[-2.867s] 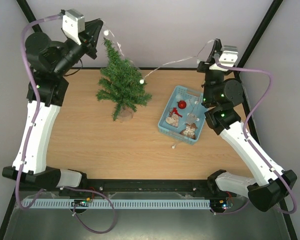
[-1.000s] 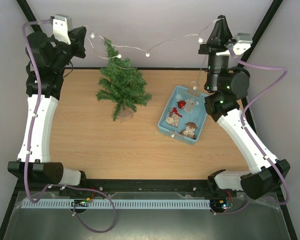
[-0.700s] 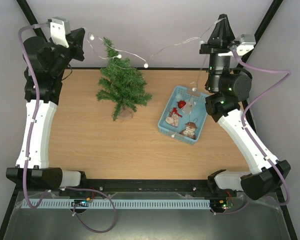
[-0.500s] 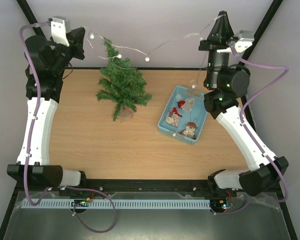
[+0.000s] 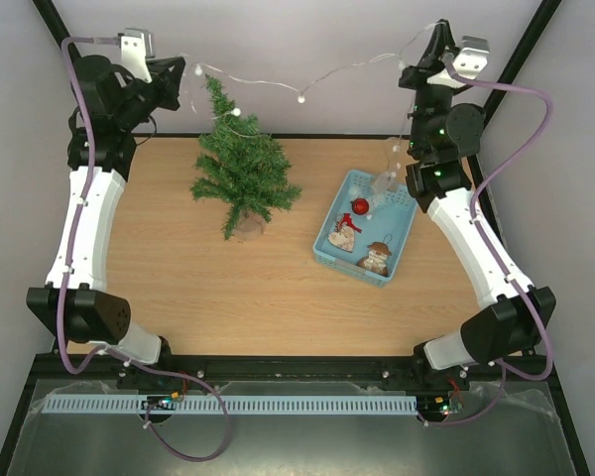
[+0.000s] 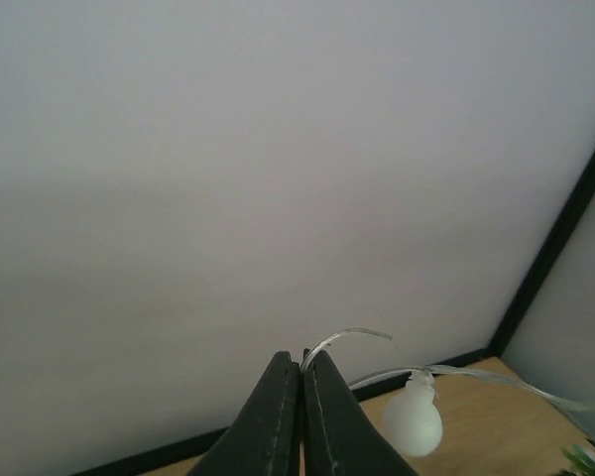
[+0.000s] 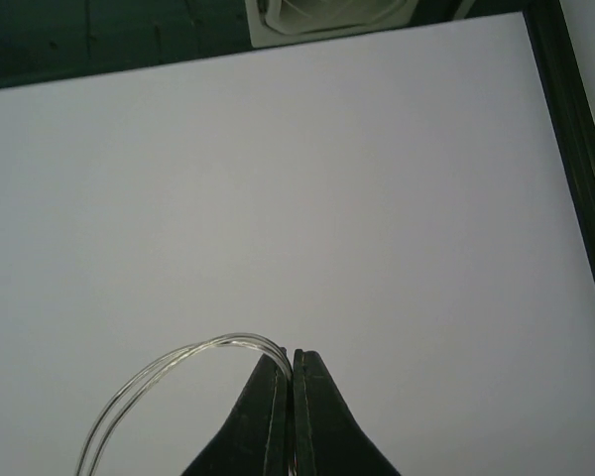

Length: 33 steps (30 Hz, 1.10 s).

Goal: Decorate the small christmas tree
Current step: Wrap the decoration item around the Christmas tree.

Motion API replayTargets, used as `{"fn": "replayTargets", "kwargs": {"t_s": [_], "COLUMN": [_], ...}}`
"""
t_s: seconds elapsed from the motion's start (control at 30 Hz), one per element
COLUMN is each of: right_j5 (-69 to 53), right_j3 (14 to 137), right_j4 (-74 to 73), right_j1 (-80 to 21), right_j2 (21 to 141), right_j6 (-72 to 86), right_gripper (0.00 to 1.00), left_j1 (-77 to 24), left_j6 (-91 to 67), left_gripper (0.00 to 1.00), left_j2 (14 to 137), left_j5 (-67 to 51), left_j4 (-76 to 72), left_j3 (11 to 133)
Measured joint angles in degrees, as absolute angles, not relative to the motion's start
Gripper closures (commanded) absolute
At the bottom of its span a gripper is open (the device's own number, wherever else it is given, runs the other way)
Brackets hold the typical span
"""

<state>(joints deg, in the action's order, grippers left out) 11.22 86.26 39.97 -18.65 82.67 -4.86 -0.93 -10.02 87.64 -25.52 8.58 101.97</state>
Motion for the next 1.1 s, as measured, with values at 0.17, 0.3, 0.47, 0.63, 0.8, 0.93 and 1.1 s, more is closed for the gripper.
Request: {"fn": "replayTargets", "kwargs": {"t_s": [0.17, 0.3, 0.47, 0.63, 0.8, 0.93, 1.1], "right_j5": [10.3, 9.0, 7.8, 5.1, -0.1, -6.0, -15.8], "right_j3": [82.9, 79.1, 78.6, 78.6, 78.6, 78.7, 78.9], "right_j4": [36.0, 32.2, 28.9, 25.4, 20.8, 16.2, 11.5], "right_j1": [-17.9, -17.8, -17.8, -17.8, -17.8, -17.8, -17.8], "right_j2": [80.6, 77.8, 76.2, 74.5, 72.5, 70.5, 68.7], "right_j6": [-4.9, -4.9, -4.9, -4.9, -4.1, -2.5, 1.2], "right_gripper": [0.98, 0.98, 0.98, 0.98, 0.98, 0.98, 0.98], "left_j1": [-0.9, -0.9, -0.9, -0.9, -0.9, -0.9, -3.5], "left_j6": [-11.7, -13.3, -14.8, -15.6, -15.8, -15.6, -13.2], "left_gripper": [0.87, 0.82, 0.72, 0.71, 0.61, 0.61, 0.59], "left_j2": [86.8, 85.5, 85.3, 82.6, 76.4, 71.0, 66.5], "left_j5": [-30.0, -33.1, -34.9, -33.5, -28.4, -24.5, -23.1], "left_j4": [9.9, 11.3, 13.7, 14.9, 14.1, 13.3, 10.9], "left_j3": [99.2, 94.8, 93.8, 92.3, 87.5, 82.4, 76.1]}}
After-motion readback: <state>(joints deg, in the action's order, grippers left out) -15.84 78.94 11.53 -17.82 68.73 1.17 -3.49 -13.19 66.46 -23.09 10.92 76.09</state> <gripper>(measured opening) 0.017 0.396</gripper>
